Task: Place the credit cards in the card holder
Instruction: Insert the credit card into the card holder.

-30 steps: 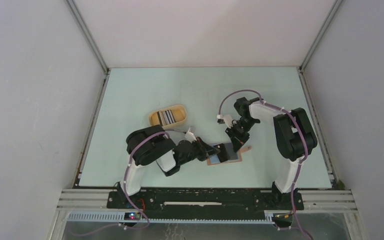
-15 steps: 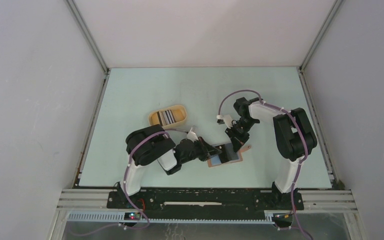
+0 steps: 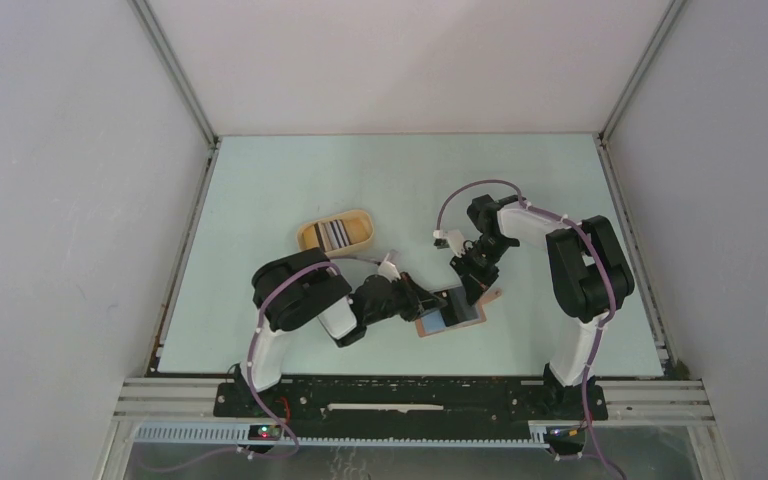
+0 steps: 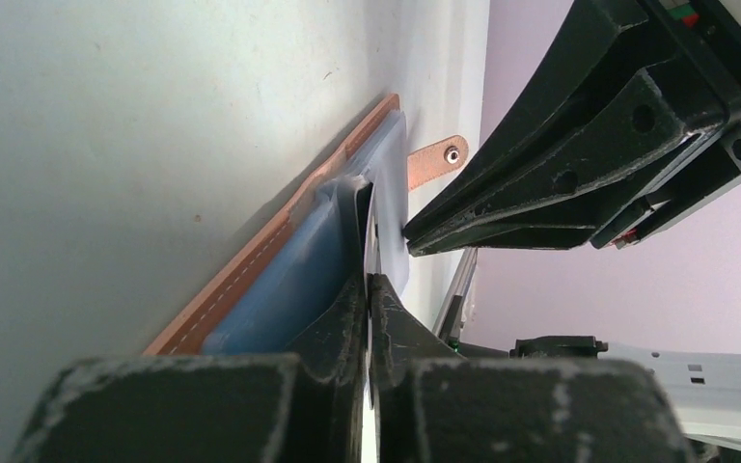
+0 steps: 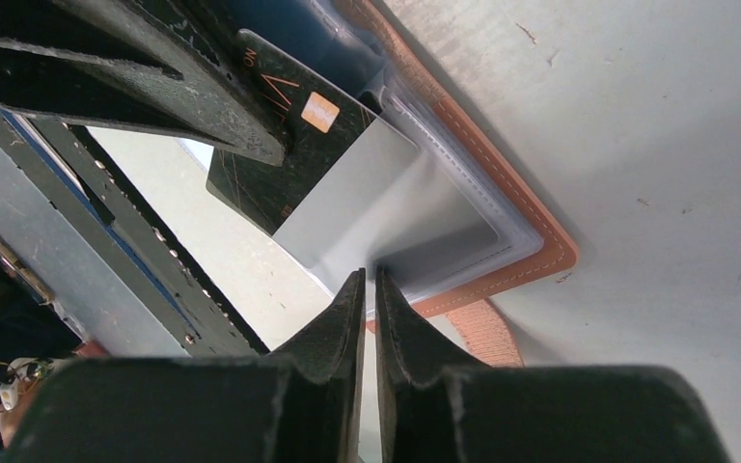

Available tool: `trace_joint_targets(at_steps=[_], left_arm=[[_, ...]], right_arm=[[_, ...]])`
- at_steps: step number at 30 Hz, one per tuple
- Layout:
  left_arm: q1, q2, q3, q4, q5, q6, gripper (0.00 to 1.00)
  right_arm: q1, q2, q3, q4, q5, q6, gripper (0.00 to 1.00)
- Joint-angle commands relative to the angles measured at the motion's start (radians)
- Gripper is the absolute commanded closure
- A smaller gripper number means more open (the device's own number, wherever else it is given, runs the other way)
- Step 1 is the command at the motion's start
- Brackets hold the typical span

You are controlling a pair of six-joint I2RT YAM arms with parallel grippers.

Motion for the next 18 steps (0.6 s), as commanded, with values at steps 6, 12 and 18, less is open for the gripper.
trace_joint_targets(at_steps=[6, 12, 18], left_arm=[[-0.005, 0.018, 0.032, -0.061, 0.036, 0.025, 0.8], [-0.002, 0.017, 0.037, -0.06, 0.049, 0.033, 0.74], [0.007, 0.021, 0.034, -0.046, 0.058, 0.037, 0.7]], right_arm=[[0.001, -0.13, 0.018, 0.017, -0.081, -0.042, 0.79], [0.014, -0.267, -0.029, 0.053, -0.178, -0.116, 0.79], [0.126, -0.502, -0.203, 0.202, -0.243, -0.322, 0.78]])
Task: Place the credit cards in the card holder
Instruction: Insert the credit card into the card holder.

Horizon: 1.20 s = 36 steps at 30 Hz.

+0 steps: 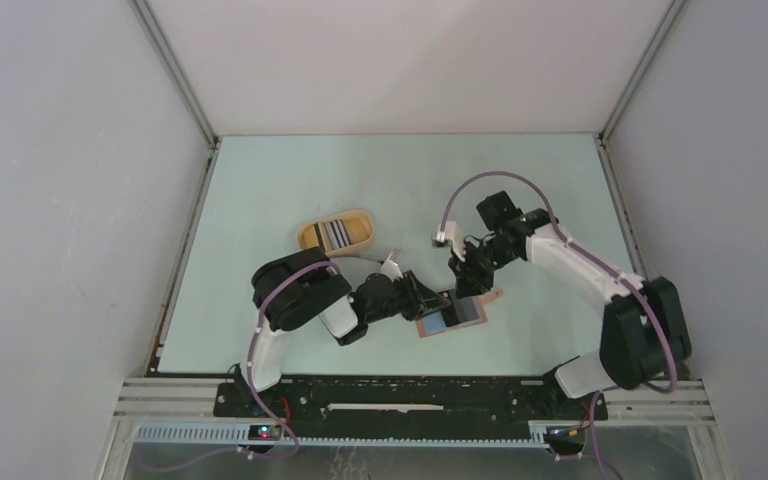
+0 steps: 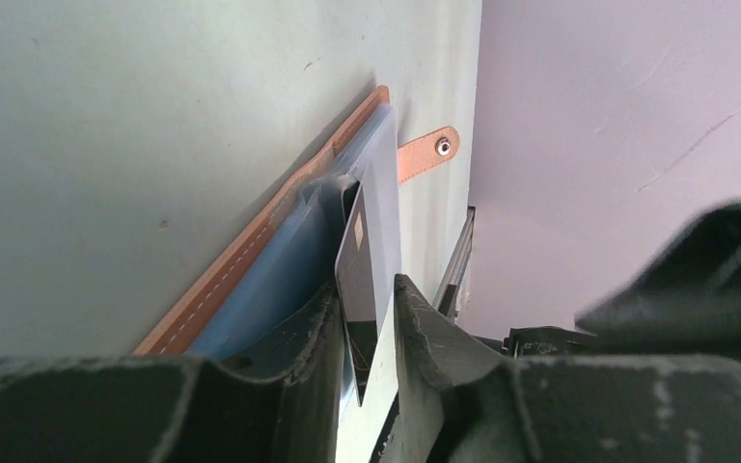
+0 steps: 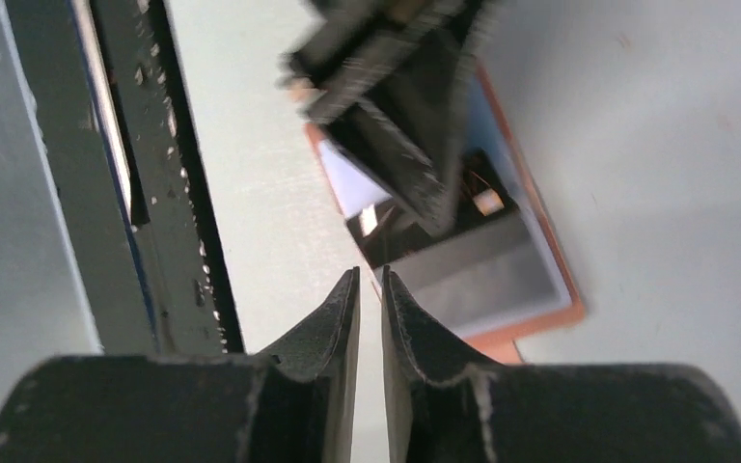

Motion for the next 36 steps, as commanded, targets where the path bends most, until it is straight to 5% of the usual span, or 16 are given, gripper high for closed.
trace_joint_targets(at_steps=[1, 5, 13, 36], left_arm=[[0.006, 0.023, 0.014, -0.024, 0.024, 0.036, 0.69], [0.009, 0.027, 0.017, -0.02, 0.03, 0.039, 0.68], [0.013, 0.032, 0.019, -0.017, 0.036, 0.048, 0.66], [0.016, 0.037, 0.023, -0.017, 0.04, 0.054, 0.63]], right_arm=[[0.127, -0.201, -0.153, 0.14, -0.077, -0.258, 0.78], [0.265, -0.299, -0.299, 0.302, 0.038, -0.436, 0.76], [0.462, -0.23, -0.367, 0.529, 0.33, -0.42, 0.82], [0.511, -0.095, -0.393, 0.58, 0.54, -0.455, 0.86]])
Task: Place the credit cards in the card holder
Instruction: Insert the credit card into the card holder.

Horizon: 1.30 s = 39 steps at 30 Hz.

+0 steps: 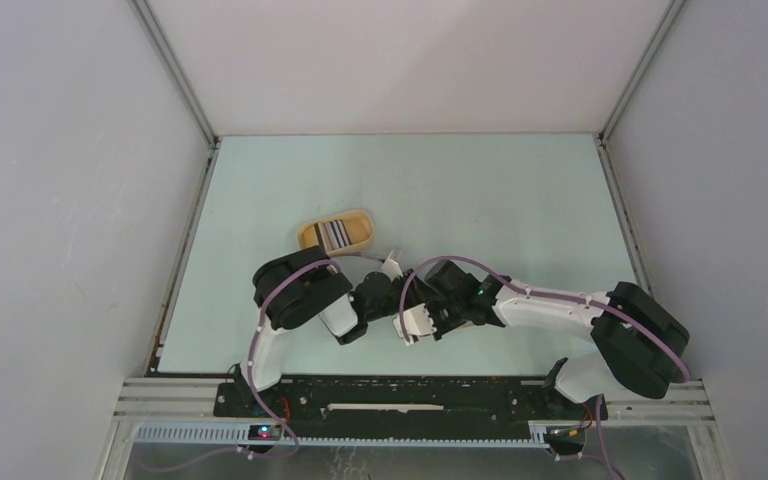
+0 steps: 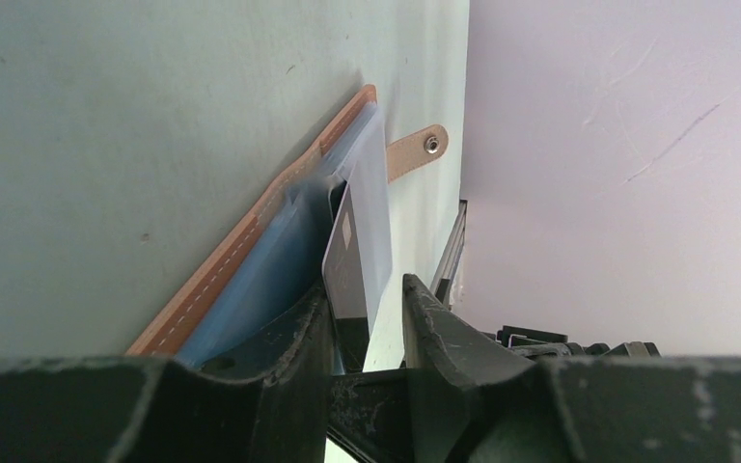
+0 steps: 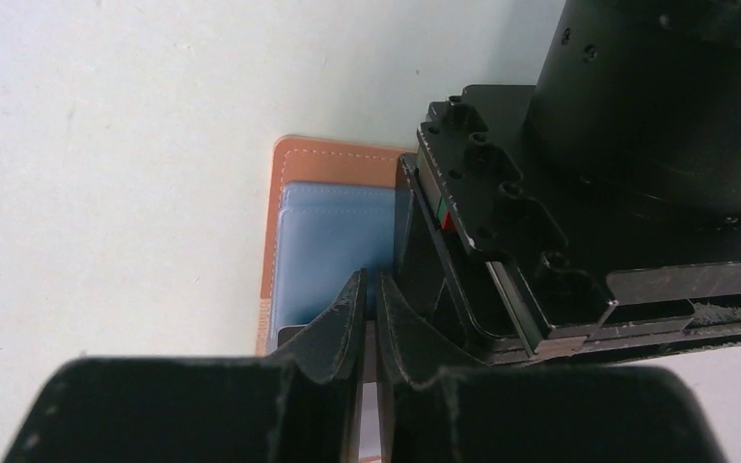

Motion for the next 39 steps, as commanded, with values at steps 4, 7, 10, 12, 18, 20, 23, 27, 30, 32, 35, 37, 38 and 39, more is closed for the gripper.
trace_joint_targets(at_steps=[4, 7, 10, 12, 18, 20, 23, 27, 30, 32, 35, 37, 38, 39], left_arm=[[0.004, 0.025, 0.019, -0.047, 0.007, 0.052, 0.63], [0.004, 0.026, 0.019, -0.047, 0.007, 0.051, 0.62], [0.004, 0.025, 0.02, -0.05, 0.007, 0.051, 0.61], [0.004, 0.025, 0.022, -0.052, 0.007, 0.052, 0.6], [0.006, 0.026, 0.022, -0.055, 0.007, 0.052, 0.59], [0.006, 0.025, 0.023, -0.056, 0.007, 0.052, 0.59], [0.006, 0.026, 0.024, -0.059, 0.008, 0.052, 0.58], [0.006, 0.025, 0.025, -0.059, 0.009, 0.053, 0.58], [0.006, 0.025, 0.025, -0.059, 0.009, 0.053, 0.58], [0.006, 0.025, 0.025, -0.059, 0.01, 0.053, 0.57], [0.005, 0.025, 0.026, -0.06, 0.009, 0.054, 0.57], [0.007, 0.026, 0.027, -0.06, 0.01, 0.055, 0.57], [0.007, 0.026, 0.027, -0.06, 0.01, 0.055, 0.57], [0.008, 0.026, 0.027, -0.06, 0.011, 0.055, 0.57]], right_arm=[[0.001, -0.01, -0.015, 0.033, 0.08, -0.034, 0.86], [-0.007, -0.021, -0.018, 0.026, 0.086, -0.033, 0.87], [-0.018, -0.027, -0.02, 0.018, 0.091, -0.03, 0.87], [-0.027, -0.03, -0.02, 0.011, 0.093, -0.03, 0.87], [-0.05, -0.052, -0.025, -0.003, 0.094, -0.022, 0.87], [-0.056, -0.059, -0.026, -0.009, 0.093, -0.015, 0.87], [-0.065, -0.06, -0.025, -0.022, 0.096, -0.008, 0.87], [-0.079, -0.057, -0.025, -0.033, 0.109, 0.0, 0.87], [-0.094, -0.061, -0.033, -0.035, 0.12, 0.0, 0.87], [-0.103, -0.068, -0.039, -0.036, 0.122, -0.001, 0.87], [-0.118, -0.074, -0.041, -0.038, 0.126, 0.003, 0.87], [-0.129, -0.08, -0.04, -0.04, 0.128, 0.008, 0.87], [-0.134, -0.081, -0.04, -0.042, 0.127, 0.011, 0.87], [-0.138, -0.083, -0.041, -0.043, 0.126, 0.012, 0.87]])
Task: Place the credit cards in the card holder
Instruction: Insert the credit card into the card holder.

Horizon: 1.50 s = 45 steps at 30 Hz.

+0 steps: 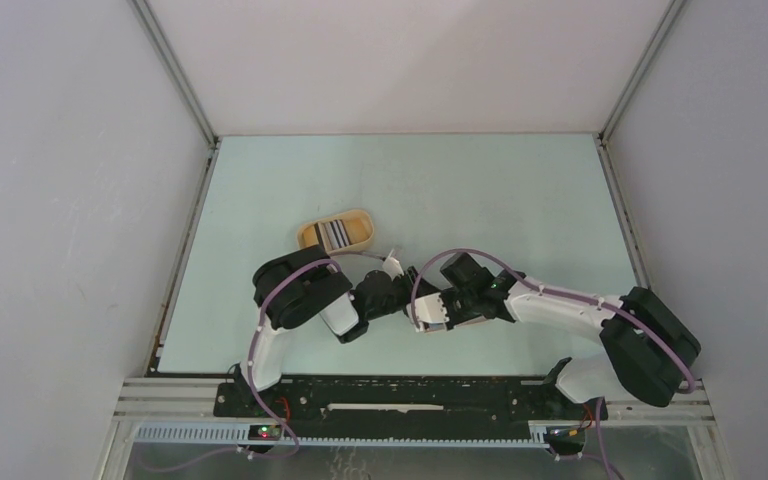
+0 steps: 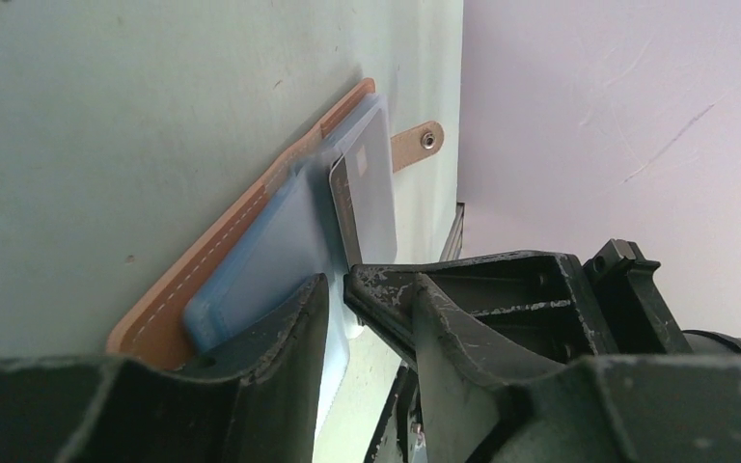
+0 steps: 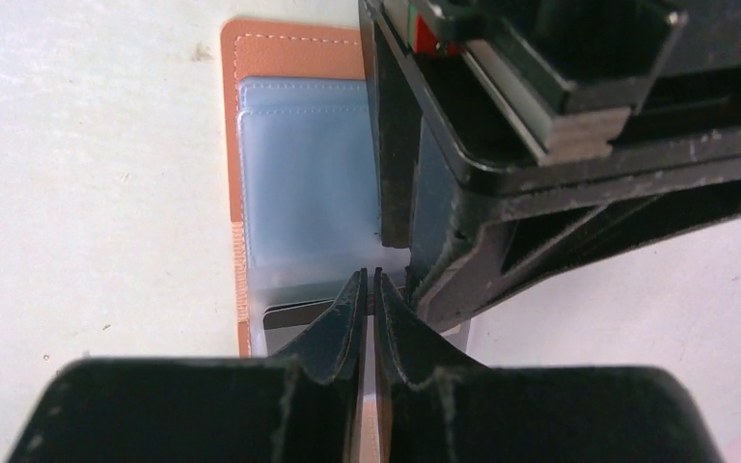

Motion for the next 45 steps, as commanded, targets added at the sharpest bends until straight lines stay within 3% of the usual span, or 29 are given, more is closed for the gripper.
trace_joint_targets(at_steps=[1, 11, 20, 31, 45], left_arm=[[0.003, 0.024, 0.015, -0.06, 0.008, 0.048, 0.57], [0.013, -0.002, -0.002, 0.011, 0.019, 0.055, 0.56], [0.015, -0.101, -0.058, 0.027, -0.017, 0.133, 0.57], [0.017, -0.104, -0.106, -0.008, -0.063, 0.172, 0.84], [0.018, -0.085, -0.109, -0.06, -0.084, 0.17, 0.93]], right_arm=[[-0.029, -0.04, -0.006, -0.014, 0.035, 0.02, 0.87], [-0.071, -0.117, -0.005, -0.074, -0.049, 0.033, 0.84], [-0.156, -0.178, 0.033, -0.133, -0.237, 0.099, 0.81], [-0.109, -0.025, 0.101, 0.004, -0.165, 0.264, 0.9], [-0.088, 0.1, 0.118, 0.017, -0.071, 0.268, 0.93]])
